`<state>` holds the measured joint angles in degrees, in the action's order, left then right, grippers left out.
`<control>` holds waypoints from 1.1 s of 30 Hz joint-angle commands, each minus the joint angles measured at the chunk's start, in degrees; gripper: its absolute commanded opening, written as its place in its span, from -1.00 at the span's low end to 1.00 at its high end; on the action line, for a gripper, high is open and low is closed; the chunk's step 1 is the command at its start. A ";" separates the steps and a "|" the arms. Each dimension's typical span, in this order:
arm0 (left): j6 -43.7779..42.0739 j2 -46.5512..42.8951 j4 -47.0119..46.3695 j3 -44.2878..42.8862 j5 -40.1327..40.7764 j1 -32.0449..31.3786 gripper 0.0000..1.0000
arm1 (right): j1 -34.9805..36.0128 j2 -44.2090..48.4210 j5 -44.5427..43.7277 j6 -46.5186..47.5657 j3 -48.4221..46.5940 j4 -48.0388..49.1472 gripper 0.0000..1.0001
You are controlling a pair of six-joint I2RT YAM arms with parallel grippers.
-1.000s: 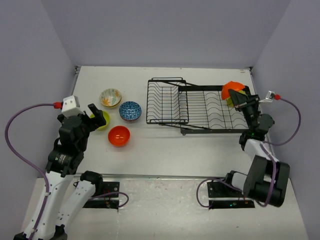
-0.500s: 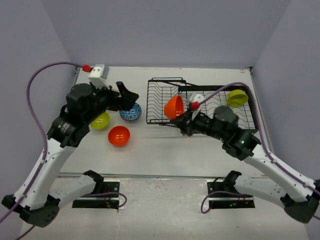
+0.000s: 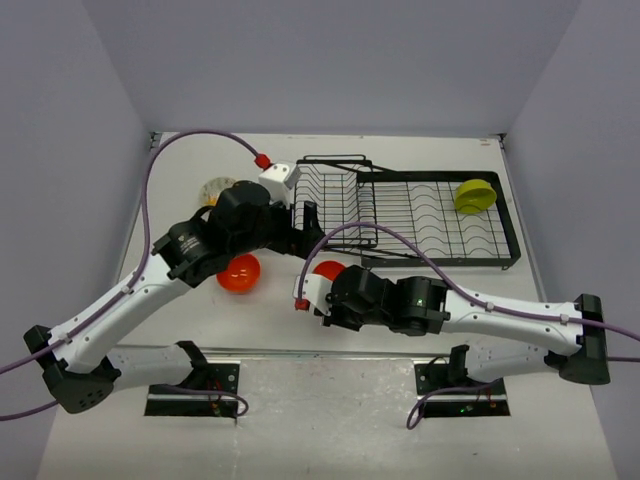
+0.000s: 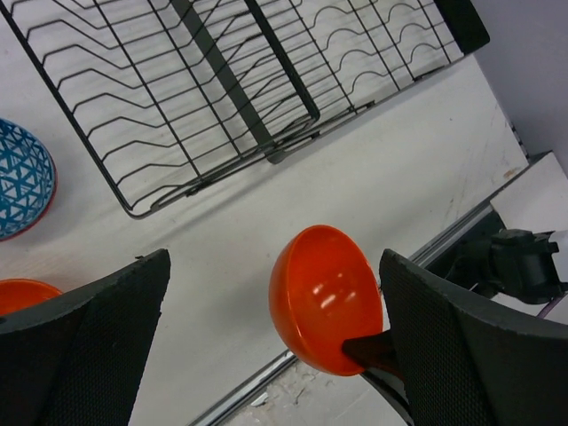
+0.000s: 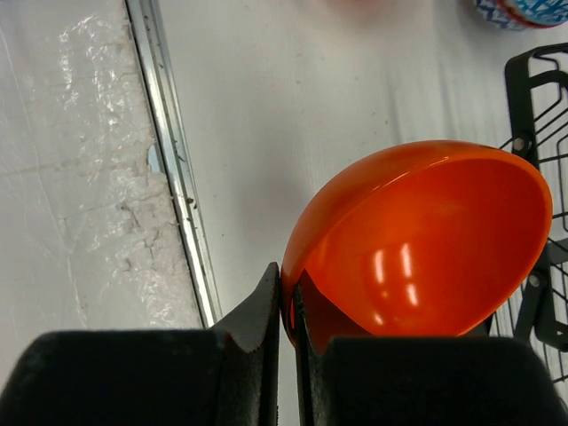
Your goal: Unload the bowls from the dish rack
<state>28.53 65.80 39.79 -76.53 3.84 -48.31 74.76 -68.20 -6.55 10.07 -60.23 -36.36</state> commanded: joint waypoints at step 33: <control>12.77 0.74 15.66 2.43 34.47 -4.79 -1.00 | 3.11 3.68 -21.31 3.30 -3.42 9.79 0.98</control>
<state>36.16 70.74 50.83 -74.48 26.24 -55.75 77.89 -69.12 -21.67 14.48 -66.50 -33.82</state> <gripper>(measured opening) 0.041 0.948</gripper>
